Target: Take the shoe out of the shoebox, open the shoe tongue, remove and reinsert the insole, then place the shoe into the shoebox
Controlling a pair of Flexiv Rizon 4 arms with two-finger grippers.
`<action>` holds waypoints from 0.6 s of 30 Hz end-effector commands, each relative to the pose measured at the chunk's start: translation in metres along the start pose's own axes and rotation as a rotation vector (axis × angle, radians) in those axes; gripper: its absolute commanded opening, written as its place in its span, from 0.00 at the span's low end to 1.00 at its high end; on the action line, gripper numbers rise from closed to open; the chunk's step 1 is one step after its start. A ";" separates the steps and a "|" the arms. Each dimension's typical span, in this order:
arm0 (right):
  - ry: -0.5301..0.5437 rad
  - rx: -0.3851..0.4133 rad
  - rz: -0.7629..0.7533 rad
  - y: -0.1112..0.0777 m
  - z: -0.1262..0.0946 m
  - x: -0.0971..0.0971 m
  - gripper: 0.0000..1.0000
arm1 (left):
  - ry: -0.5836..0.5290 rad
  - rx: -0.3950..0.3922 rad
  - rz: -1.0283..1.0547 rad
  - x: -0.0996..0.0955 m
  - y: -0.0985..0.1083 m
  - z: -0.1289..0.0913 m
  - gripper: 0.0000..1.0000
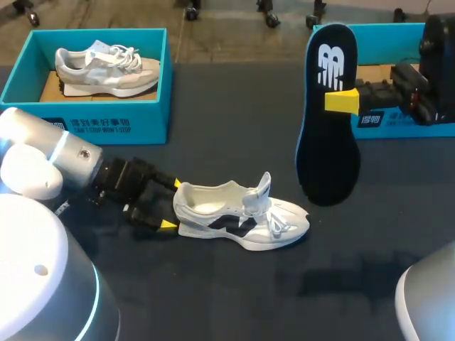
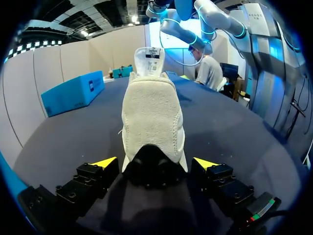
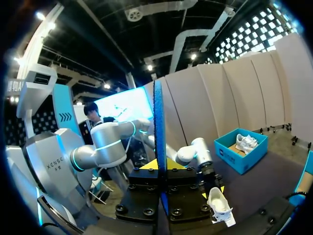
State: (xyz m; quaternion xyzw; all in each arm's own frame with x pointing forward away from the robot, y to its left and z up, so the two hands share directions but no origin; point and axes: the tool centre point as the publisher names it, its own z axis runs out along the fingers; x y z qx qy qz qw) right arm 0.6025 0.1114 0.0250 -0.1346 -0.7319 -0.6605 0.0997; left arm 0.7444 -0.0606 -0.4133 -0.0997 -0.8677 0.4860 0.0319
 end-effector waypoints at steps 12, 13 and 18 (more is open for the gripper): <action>0.002 0.004 0.001 0.002 0.002 -0.002 0.00 | -0.051 -0.152 0.013 0.005 0.000 -0.007 1.00; 0.002 0.004 0.001 0.002 0.002 -0.002 0.00 | -0.045 -0.193 0.002 0.006 0.000 -0.009 1.00; 0.002 0.004 0.001 0.002 0.002 -0.002 0.00 | -0.048 -0.548 0.059 0.006 -0.006 -0.022 1.00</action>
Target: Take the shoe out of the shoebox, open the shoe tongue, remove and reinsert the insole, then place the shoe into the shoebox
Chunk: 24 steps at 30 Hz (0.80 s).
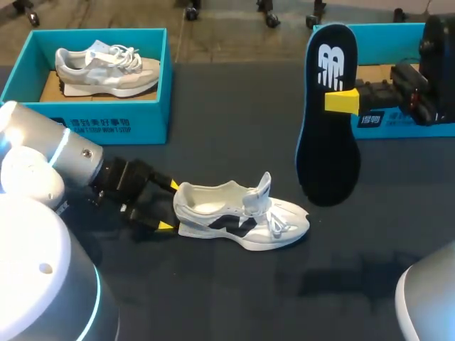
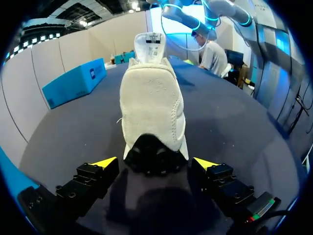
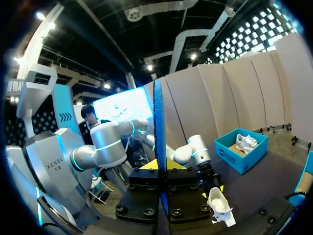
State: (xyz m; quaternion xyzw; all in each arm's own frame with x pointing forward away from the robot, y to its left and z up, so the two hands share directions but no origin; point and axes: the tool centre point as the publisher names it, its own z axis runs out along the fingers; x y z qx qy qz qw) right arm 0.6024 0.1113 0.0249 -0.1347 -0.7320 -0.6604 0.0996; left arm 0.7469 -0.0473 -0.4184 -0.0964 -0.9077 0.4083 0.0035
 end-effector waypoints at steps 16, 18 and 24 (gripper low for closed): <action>0.002 0.004 0.002 0.002 0.002 -0.002 0.00 | -0.017 -0.439 0.075 0.006 -0.021 -0.024 1.00; 0.002 0.004 0.002 0.002 0.002 -0.002 0.00 | 0.017 -0.451 0.088 0.006 -0.025 -0.027 1.00; 0.002 0.004 0.002 0.002 0.002 -0.002 0.00 | 0.015 -0.601 0.104 0.012 -0.042 -0.026 1.00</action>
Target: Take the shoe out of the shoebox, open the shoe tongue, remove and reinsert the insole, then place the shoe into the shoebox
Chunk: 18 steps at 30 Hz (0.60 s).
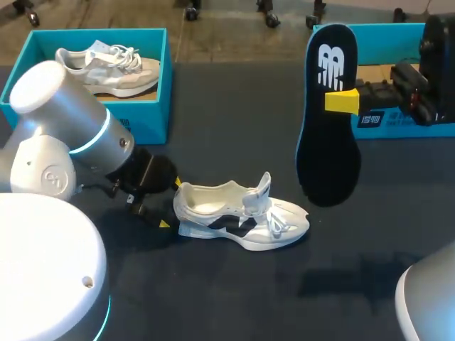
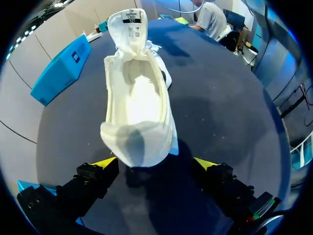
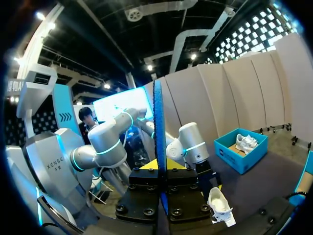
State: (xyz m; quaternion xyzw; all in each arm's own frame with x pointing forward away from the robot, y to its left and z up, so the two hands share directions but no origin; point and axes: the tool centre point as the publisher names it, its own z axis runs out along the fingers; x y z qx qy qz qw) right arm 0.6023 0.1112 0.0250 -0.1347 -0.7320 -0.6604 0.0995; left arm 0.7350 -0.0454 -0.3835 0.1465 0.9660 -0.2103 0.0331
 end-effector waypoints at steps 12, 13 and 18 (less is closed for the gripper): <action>0.003 0.004 0.002 0.002 0.002 -0.002 0.00 | 0.011 -0.353 -0.082 0.003 -0.026 -0.006 1.00; 0.003 0.004 0.002 0.002 0.002 -0.002 0.00 | 0.007 -0.359 -0.088 0.002 -0.026 -0.006 1.00; 0.003 0.004 0.002 0.002 0.002 -0.002 0.00 | -0.001 -0.376 -0.101 0.001 -0.026 -0.006 1.00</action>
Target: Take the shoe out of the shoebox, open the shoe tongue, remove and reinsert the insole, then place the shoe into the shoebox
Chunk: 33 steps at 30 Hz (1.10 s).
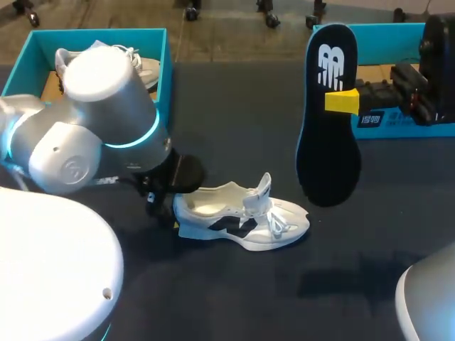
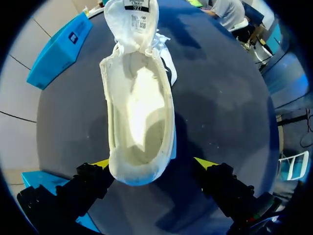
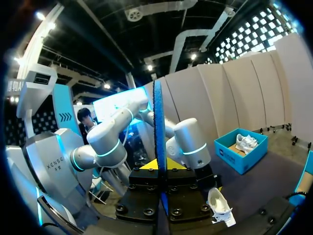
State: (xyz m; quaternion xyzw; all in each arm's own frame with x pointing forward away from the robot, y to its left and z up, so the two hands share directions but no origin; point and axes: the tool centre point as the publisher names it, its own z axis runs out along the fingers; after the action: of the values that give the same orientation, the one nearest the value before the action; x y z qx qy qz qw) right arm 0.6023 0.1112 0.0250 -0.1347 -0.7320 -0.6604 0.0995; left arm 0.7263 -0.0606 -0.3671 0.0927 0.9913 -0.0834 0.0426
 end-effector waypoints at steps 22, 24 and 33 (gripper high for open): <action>0.003 0.004 0.002 0.002 0.002 -0.002 0.00 | -0.022 -0.172 0.012 -0.002 -0.021 -0.025 1.00; 0.003 0.004 0.002 0.002 0.002 -0.002 0.00 | -0.024 -0.178 0.015 -0.003 -0.025 -0.027 1.00; 0.003 0.004 0.002 0.002 0.002 -0.002 0.00 | -0.042 -0.192 0.023 -0.011 -0.038 -0.035 1.00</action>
State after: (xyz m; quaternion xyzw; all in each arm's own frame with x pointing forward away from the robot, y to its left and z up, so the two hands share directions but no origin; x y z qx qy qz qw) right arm 0.6023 0.1112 0.0250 -0.1347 -0.7320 -0.6604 0.0995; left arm 0.7259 -0.0886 -0.3265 0.0987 0.9924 0.0051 0.0739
